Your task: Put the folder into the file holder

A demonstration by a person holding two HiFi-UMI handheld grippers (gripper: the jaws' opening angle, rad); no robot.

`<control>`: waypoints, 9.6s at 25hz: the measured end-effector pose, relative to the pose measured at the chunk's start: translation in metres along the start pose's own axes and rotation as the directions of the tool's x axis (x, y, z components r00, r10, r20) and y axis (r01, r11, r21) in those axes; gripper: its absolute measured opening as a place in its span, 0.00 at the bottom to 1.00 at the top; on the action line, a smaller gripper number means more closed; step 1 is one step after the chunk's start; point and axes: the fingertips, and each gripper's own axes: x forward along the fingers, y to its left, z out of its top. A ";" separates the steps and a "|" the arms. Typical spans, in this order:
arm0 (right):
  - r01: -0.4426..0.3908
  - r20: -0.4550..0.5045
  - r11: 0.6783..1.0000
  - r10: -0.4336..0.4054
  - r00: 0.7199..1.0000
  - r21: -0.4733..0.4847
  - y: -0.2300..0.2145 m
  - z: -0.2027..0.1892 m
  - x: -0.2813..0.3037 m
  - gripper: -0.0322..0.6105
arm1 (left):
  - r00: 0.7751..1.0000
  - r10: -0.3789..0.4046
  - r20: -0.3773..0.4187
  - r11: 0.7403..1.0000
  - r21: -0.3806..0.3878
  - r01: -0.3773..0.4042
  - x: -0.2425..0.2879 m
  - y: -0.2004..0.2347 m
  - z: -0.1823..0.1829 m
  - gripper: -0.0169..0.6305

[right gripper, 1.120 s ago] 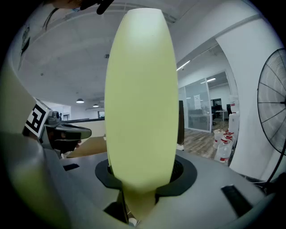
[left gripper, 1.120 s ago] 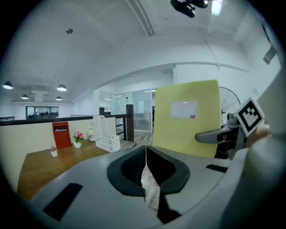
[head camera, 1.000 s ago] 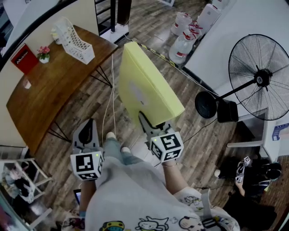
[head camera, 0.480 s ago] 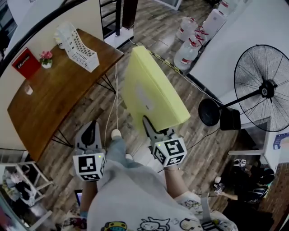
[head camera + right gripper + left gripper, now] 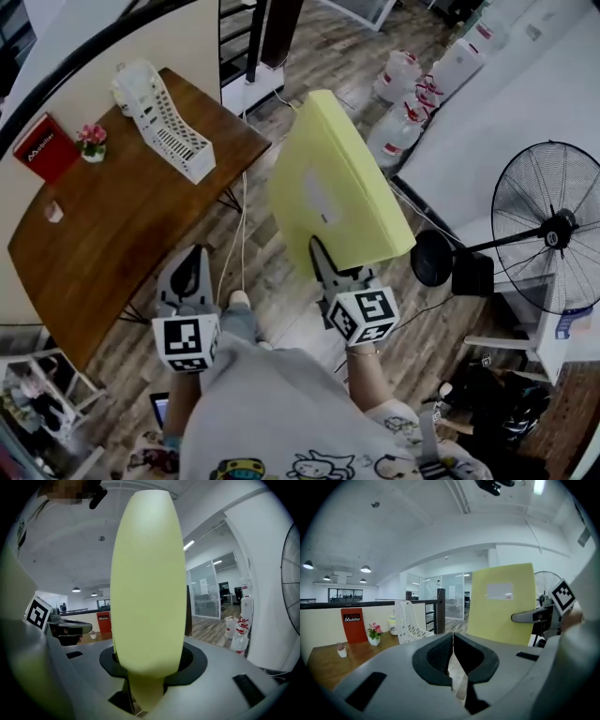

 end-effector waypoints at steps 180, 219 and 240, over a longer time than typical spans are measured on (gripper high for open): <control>-0.538 -0.076 0.839 0.533 0.843 -0.086 0.161 0.031 0.398 0.29 | 0.768 0.615 -0.180 0.725 -0.254 -0.640 0.106 0.143 -0.033 0.04; -0.628 -0.295 0.733 0.559 0.775 -0.260 0.182 -0.030 0.407 0.40 | 0.753 0.623 -0.210 0.704 -0.268 -0.657 0.110 0.166 -0.047 0.04; -0.661 -0.315 0.715 0.588 0.745 -0.229 0.170 -0.032 0.387 0.44 | 0.751 0.632 -0.193 0.706 -0.256 -0.660 0.103 0.156 -0.042 0.04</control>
